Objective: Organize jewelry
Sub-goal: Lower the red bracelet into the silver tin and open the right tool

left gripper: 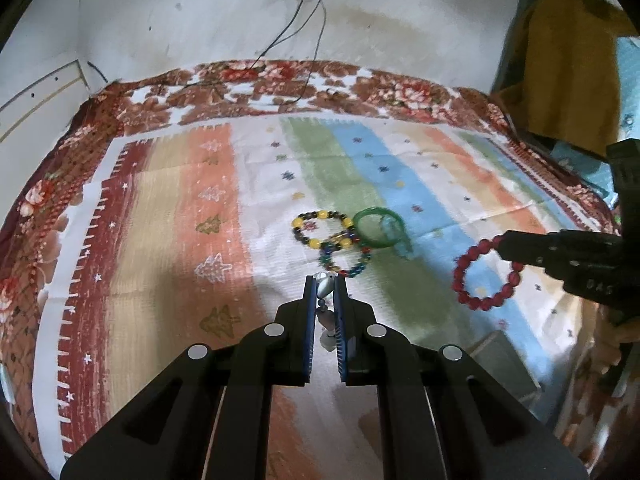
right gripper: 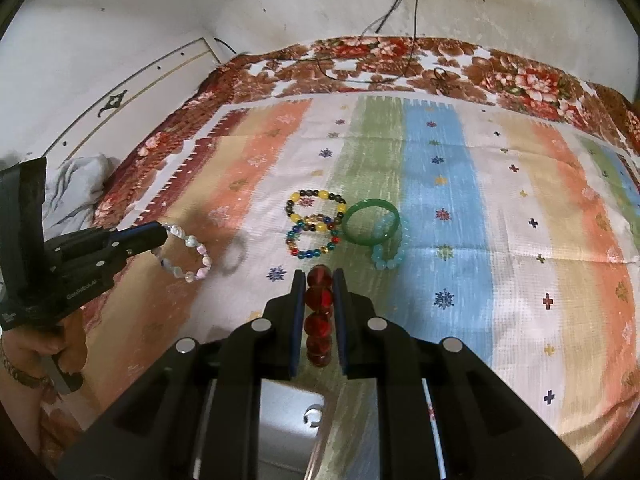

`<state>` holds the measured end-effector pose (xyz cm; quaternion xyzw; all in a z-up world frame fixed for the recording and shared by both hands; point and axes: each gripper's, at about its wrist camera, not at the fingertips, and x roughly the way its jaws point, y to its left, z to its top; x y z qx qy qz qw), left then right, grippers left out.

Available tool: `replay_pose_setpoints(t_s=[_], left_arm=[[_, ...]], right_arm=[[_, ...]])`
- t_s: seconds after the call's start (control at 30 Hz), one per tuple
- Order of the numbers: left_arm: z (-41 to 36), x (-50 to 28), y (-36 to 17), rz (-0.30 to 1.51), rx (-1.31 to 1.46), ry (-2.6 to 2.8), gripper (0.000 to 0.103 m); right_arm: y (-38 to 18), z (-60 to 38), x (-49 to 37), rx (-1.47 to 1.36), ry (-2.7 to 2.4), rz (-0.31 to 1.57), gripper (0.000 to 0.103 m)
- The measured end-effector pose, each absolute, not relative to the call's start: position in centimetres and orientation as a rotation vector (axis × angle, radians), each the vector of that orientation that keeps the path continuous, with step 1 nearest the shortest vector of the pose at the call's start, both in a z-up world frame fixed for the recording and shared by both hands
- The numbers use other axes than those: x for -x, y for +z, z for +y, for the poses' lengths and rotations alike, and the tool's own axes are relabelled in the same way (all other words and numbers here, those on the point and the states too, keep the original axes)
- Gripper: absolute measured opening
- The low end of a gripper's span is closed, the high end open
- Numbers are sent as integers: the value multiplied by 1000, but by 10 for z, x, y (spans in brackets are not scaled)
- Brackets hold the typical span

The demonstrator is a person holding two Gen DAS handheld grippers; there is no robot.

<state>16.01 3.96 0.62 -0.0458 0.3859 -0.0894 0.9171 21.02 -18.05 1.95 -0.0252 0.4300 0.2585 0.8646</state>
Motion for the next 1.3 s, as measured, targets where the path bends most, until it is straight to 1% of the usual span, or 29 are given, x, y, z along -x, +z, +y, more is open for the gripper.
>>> replay_pose_setpoints(t_s=[0.17,0.4,0.73,1.07,1.13,1.2,1.3], left_arm=[[27,-136,21,755,94,-229,8],[10,-109,28,734,81,-273,8],[-10,-82,23,751,52,-318,8],[-25,-70,14,777,26,-349,9],[-28,-72,10,797,10,-344,9],[-25,-75,7,803,10,-322,11],[-16,-79,7,796,23,-288,15]], right_arm=[[30,-180,-192,49,570,874,15],[39,-179,-168,52,607,847,15],[41,-185,-145,43,630,848,15],[29,-185,-130,56,644,892,15],[24,-185,-131,55,641,912,17],[25,-186,-131,51,630,907,28],[25,-188,-133,49,609,898,36]])
